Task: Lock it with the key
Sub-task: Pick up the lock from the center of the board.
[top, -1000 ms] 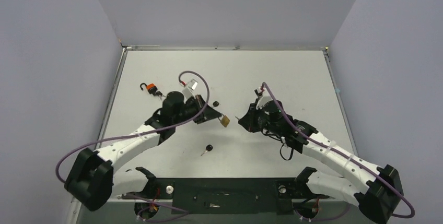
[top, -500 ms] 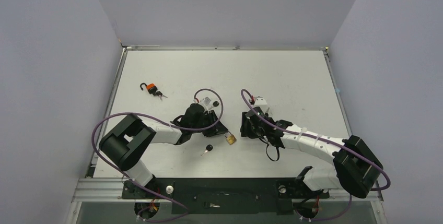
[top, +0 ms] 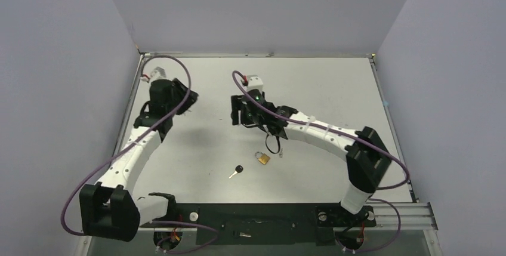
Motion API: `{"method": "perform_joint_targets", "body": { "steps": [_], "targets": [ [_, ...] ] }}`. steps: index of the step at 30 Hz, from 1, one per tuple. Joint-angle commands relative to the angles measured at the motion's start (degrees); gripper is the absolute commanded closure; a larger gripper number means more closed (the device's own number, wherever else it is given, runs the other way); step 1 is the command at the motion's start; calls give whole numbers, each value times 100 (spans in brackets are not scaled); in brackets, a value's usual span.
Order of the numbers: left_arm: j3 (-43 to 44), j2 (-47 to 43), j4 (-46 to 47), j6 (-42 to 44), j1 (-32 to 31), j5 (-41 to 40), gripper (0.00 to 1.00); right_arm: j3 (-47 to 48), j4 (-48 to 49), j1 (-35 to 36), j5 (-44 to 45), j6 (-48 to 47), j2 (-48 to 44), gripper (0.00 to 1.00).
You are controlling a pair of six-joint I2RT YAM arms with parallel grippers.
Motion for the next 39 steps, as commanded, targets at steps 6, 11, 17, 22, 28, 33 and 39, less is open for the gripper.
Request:
{"method": "perform_joint_targets", "body": {
  "steps": [6, 11, 17, 22, 28, 33, 39],
  "targets": [
    [1542, 1999, -1106, 460, 2036, -1498, 57, 2362, 103, 139, -594, -697, 2007, 35],
    [2881, 3695, -1701, 209, 2061, -1957, 55, 2214, 175, 99, -774, -778, 1838, 34],
    [4187, 5037, -1940, 23, 2138, -1670, 51, 1233, 723, -210, -1239, -564, 1264, 33],
    [4549, 5524, -1969, -107, 2143, -1553, 46, 870, 954, -445, -1554, -516, 1096, 33],
    [4785, 5901, -2255, -208, 2078, -1472, 44, 954, 1126, -630, -1939, -414, 1260, 33],
    [4702, 5864, -2373, -298, 1909, -1422, 49, 971, 1187, -734, -2091, -351, 1360, 35],
    [3700, 5256, -2070, -646, 1588, -1004, 77, 688, 1365, -752, -2102, -352, 1234, 35]
  ]
}}
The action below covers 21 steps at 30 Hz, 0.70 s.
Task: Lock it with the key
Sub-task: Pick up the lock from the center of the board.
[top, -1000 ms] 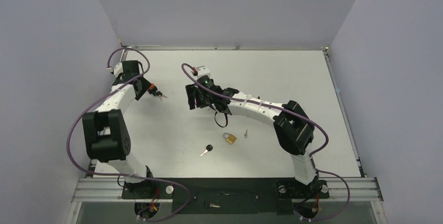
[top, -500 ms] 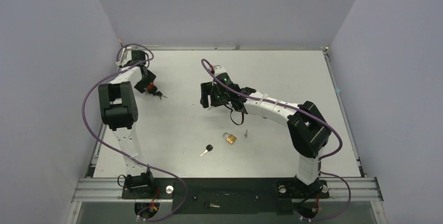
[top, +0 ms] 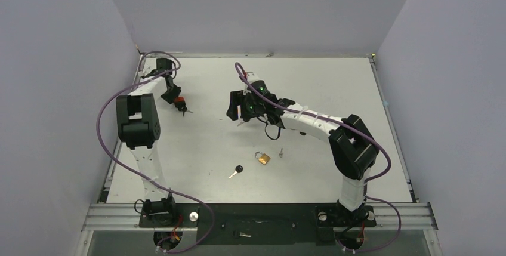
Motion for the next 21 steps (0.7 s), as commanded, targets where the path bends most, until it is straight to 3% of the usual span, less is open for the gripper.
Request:
{"method": "perform_joint_targets", "body": {
  "steps": [1, 7, 14, 21],
  "targets": [
    [-1058, -478, 25, -418, -419, 629, 80, -187, 425, -45, -84, 55, -183, 35],
    [-2930, -1701, 855, -1233, -754, 1437, 100, -672, 653, 191, 206, 35, -589, 35],
    [-4914, -3331, 1838, -2016, -1436, 2012, 100, -1357, 1414, 479, 277, 282, -856, 34],
    [-5626, -5200, 2037, -2158, -1911, 2195, 100, -2040, 2122, 630, 147, 374, -1418, 30]
  ]
}}
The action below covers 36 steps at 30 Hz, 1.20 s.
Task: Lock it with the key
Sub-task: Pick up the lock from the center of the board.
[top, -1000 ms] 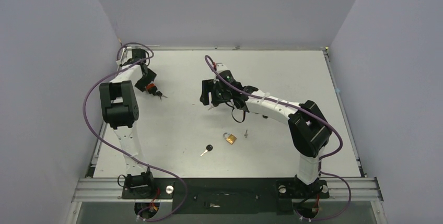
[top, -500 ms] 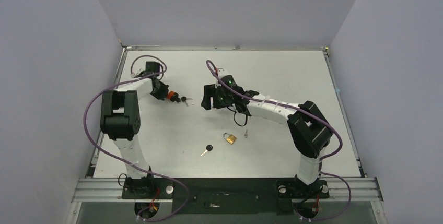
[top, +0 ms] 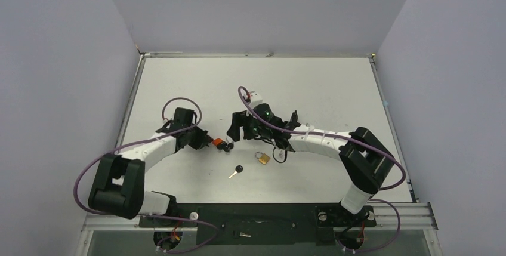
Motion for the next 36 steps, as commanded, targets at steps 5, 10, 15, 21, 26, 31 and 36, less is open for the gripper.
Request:
{"method": "perform_joint_targets", "body": {
  "steps": [5, 10, 15, 21, 26, 31, 36],
  "targets": [
    [-183, -2193, 654, -290, -445, 143, 100, -284, 886, 91, -188, 246, -854, 29],
    [315, -2574, 479, -323, -670, 254, 100, -471, 945, 297, -23, 106, -1603, 28],
    [941, -2694, 231, -399, -905, 335, 100, -519, 534, 803, 857, -901, -2467, 27],
    [1494, -2732, 181, -668, -1269, 501, 100, -576, 171, 1071, 1614, -1705, -3237, 27],
    [1921, -2749, 156, -772, -1568, 646, 100, -498, -252, 997, 1587, -2316, -3562, 25],
    [2316, -2789, 99, -849, -1911, 665, 100, -392, -594, 774, 983, -2547, -3901, 22],
    [2591, -2771, 142, -918, -2239, 566, 100, -270, -762, 698, 651, -2647, -3959, 22]
  ]
}}
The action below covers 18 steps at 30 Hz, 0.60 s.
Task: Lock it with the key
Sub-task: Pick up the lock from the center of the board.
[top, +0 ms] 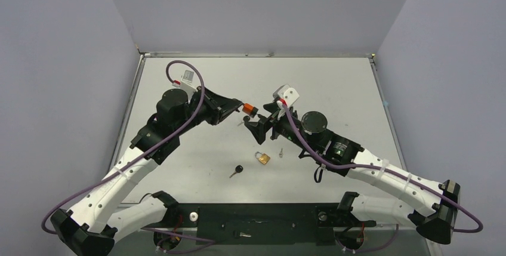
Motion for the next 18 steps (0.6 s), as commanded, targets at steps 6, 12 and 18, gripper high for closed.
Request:
{"method": "perform_joint_targets", "body": {
  "steps": [6, 12, 18],
  "targets": [
    [733, -85, 380, -153, -506, -77, 100, 273, -3, -46, -203, -238, -167, 25],
    [780, -84, 409, -141, -587, -112, 100, 265, 197, -38, 62, -162, -339, 34],
    [831, -63, 451, -122, -669, -109, 100, 262, 337, -25, 134, -89, -385, 46]
  ]
}}
